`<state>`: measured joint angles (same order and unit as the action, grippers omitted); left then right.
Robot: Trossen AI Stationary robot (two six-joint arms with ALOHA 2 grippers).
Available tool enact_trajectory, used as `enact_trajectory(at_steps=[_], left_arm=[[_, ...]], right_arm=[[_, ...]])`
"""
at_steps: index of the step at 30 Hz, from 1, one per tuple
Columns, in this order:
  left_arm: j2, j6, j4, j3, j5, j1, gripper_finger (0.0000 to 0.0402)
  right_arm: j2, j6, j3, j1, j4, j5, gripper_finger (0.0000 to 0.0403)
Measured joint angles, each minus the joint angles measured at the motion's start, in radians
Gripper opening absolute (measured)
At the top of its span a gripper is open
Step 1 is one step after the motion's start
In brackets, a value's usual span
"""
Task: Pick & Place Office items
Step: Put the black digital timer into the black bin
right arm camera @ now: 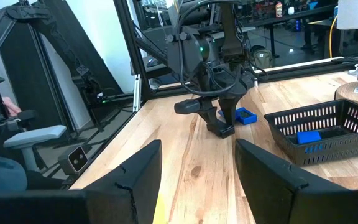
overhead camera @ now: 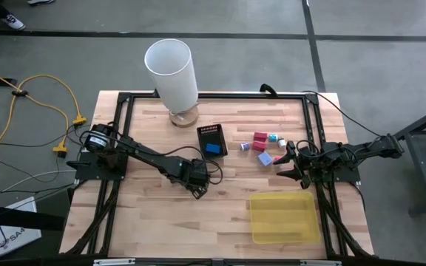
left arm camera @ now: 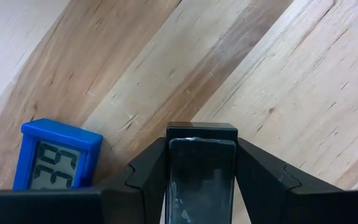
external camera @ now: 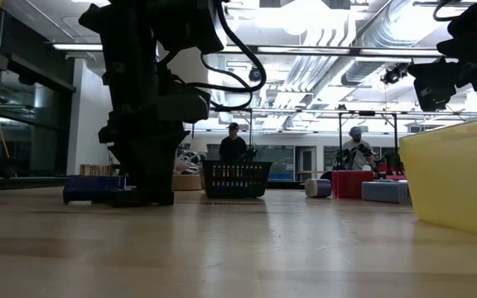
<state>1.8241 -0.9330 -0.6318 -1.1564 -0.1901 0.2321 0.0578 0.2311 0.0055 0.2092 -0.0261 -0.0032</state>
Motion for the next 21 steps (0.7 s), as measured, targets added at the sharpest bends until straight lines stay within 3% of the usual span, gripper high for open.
enact_trajectory(at_steps=[11, 21], left_arm=[[-0.056, 0.05, 0.045, 0.0, -0.012, 0.0, 0.0157], [-0.206, 0.273, 0.132, 0.0, -0.192, -0.003, 0.0158]], right_arm=[[0.0, 0.0, 0.0, 0.0, 0.0, 0.0, 0.019], [0.0, 0.0, 0.0, 0.0, 0.0, 0.0, 0.019]])
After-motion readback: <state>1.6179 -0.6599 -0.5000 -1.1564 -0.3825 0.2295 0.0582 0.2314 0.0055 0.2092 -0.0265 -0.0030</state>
